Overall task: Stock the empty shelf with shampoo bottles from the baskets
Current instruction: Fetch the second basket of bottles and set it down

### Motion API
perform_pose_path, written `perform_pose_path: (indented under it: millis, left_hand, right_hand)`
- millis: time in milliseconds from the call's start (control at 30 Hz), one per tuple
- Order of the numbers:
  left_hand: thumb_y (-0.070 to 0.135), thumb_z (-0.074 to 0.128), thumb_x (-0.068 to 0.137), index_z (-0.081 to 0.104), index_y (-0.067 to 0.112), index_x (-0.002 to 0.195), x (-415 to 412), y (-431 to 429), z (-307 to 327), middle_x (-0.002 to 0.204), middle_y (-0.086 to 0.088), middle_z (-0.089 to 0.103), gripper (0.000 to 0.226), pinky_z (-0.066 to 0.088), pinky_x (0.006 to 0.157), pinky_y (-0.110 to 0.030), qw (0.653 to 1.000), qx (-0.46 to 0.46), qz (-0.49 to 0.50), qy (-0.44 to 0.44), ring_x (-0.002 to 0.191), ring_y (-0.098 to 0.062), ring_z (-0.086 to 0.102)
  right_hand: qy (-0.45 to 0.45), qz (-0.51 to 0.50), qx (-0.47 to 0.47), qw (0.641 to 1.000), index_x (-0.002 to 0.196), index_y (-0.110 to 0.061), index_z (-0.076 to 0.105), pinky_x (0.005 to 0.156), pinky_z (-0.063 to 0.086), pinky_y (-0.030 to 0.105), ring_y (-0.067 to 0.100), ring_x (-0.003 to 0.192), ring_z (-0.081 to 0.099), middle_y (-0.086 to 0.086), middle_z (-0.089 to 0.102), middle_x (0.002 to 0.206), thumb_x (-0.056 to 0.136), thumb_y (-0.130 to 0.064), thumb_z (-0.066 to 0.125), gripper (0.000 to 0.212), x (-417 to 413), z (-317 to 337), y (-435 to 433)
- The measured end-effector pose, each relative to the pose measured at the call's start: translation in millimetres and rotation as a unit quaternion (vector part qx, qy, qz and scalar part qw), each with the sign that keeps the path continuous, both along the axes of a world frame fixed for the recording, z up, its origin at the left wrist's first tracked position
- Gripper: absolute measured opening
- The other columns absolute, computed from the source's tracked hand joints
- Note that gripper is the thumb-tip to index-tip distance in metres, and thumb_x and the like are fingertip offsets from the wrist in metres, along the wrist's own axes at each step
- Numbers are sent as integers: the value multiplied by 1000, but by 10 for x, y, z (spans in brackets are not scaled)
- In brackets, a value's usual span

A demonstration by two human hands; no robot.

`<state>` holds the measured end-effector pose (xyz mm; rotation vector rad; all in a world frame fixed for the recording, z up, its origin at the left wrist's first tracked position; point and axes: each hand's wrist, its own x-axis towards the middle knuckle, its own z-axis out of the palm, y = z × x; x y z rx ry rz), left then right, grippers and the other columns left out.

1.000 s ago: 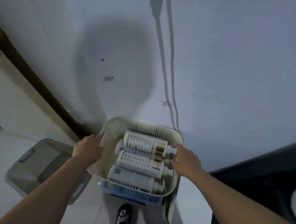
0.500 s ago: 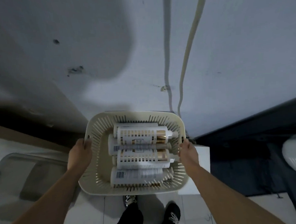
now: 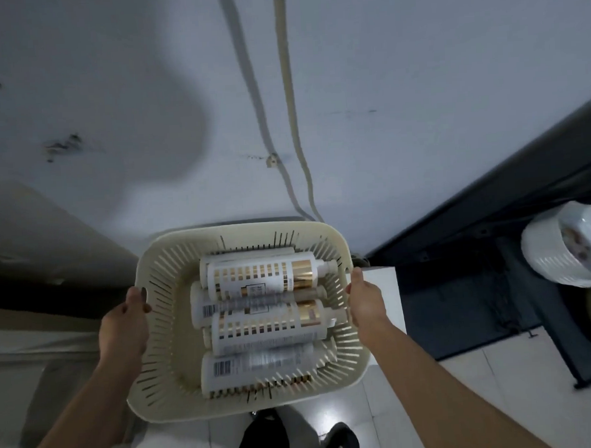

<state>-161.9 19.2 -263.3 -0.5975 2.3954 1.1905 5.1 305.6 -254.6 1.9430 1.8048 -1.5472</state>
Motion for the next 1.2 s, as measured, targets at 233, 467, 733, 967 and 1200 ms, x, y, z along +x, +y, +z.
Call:
perform_pose_path:
  millis: [233, 467, 733, 967, 1200]
  left_hand:
    - [46, 36, 99, 59, 6, 84, 363, 115, 257, 58, -8, 42, 49, 29, 51, -25, 997, -8, -69, 27, 49, -18, 34]
    - [51, 38, 96, 62, 5, 87, 985, 362, 502, 63, -14, 48, 52, 32, 55, -32, 990, 24, -135, 18, 53, -24, 41]
    - [52, 42, 96, 56, 12, 83, 2135, 811, 702, 57, -2, 34, 44, 19, 48, -26, 973, 92, -212, -26, 46, -15, 25]
    - [44, 37, 101, 52, 14, 82, 3268, 1326, 811, 59, 0, 35, 38, 19, 32, -9, 930, 119, -345, -39, 27, -7, 26]
    - [42, 38, 102, 50, 11, 79, 4295, 2097, 1089, 52, 4, 24, 40, 13, 32, -10, 890, 155, -420, -91, 27, -3, 17]
  right_hand:
    - [18, -65, -10, 998, 67, -14, 47, 52, 29, 28, 15, 52, 36, 1, 40, 59, 103, -51, 27, 55, 753, 217, -111]
    - [63, -168, -14, 984, 77, -7, 54, 53, 29, 28, 15, 54, 36, 2, 41, 61, 103, -46, 31, 52, 1813, 521, -180]
    - [75, -291, 10, 954, 81, -8, 58, 48, 28, 30, 16, 51, 36, 2, 45, 60, 104, -43, 34, 48, 3432, 859, -306]
    - [74, -363, 37, 928, 78, -7, 56, 48, 26, 29, 18, 46, 34, 5, 43, 55, 104, -36, 35, 44, 4902, 1094, -376]
    - [85, -474, 62, 874, 74, -9, 55, 47, 22, 29, 17, 46, 30, 4, 38, 53, 103, -33, 37, 41, 6049, 1174, -379]
